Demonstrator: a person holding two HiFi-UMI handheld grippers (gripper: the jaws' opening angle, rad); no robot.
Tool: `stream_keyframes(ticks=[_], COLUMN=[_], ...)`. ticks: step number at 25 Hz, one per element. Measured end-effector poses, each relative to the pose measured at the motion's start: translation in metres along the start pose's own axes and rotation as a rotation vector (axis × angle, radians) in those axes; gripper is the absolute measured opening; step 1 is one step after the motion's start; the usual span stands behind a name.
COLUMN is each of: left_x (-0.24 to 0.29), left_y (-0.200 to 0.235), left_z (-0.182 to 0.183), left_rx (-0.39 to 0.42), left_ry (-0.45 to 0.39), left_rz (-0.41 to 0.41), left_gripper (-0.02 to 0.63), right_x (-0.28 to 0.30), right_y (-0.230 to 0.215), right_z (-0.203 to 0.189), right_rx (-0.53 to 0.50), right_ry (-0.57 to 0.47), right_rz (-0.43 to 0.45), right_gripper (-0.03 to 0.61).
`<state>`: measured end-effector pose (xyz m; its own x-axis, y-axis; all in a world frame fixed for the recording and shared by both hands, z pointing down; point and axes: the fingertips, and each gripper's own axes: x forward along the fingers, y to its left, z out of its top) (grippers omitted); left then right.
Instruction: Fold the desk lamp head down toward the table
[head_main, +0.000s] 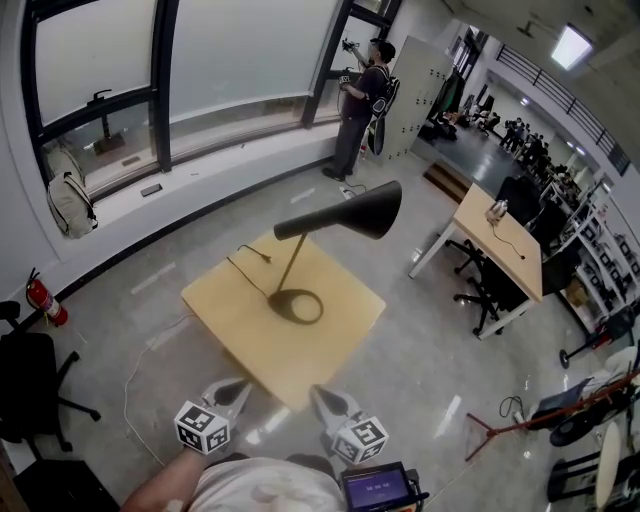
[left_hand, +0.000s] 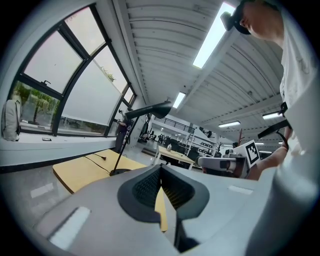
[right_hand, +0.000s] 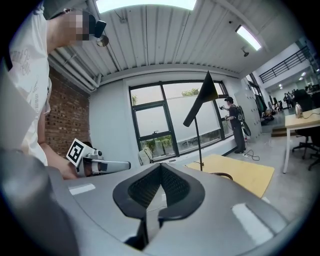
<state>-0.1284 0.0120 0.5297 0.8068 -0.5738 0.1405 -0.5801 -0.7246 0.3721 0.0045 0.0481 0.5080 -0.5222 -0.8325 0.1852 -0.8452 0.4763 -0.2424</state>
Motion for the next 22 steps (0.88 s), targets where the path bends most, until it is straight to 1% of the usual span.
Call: stream_keyframes(ticks=[4, 8, 12, 16, 19, 22], left_x=[0.0, -0.003, 0.007, 0.024, 0.026, 0.026], left_y=[0.003, 0.012, 0.013, 0.013, 0.021, 0.031], left_z=[0.0, 0.007, 0.015, 0.023, 0.027, 0.024], left_rx=[-0.005, -0.024, -0.011, 0.005, 0.007, 0.001], left_ry=[-0.001, -0.011, -0.024, -0.033, -0.029, -0.014], left_rz=[-0.008, 0.003, -0.009, -0.009, 0.01, 0.051], left_gripper=[0.002, 0.002, 0.002, 0.002, 0.002, 0.002], right_x=[0.004, 0.014, 0.021, 0.024, 0.036, 0.051], right_y=[-0.005, -0.002, -0.005, -0.018, -0.024, -0.03], right_z=[0.001, 0.003, 0.006, 0.004, 0.005, 0.01], right_rx=[0.005, 0.008, 0.008, 0.014, 0.026, 0.022], right_ry=[-0.001, 0.005, -0.003, 0.003, 0.006, 0.005], right_rz=[-0.025, -0.02, -0.01, -0.003, 0.015, 0.05], right_gripper=[0.014, 0.014, 0.014, 0.014, 0.014, 0.014])
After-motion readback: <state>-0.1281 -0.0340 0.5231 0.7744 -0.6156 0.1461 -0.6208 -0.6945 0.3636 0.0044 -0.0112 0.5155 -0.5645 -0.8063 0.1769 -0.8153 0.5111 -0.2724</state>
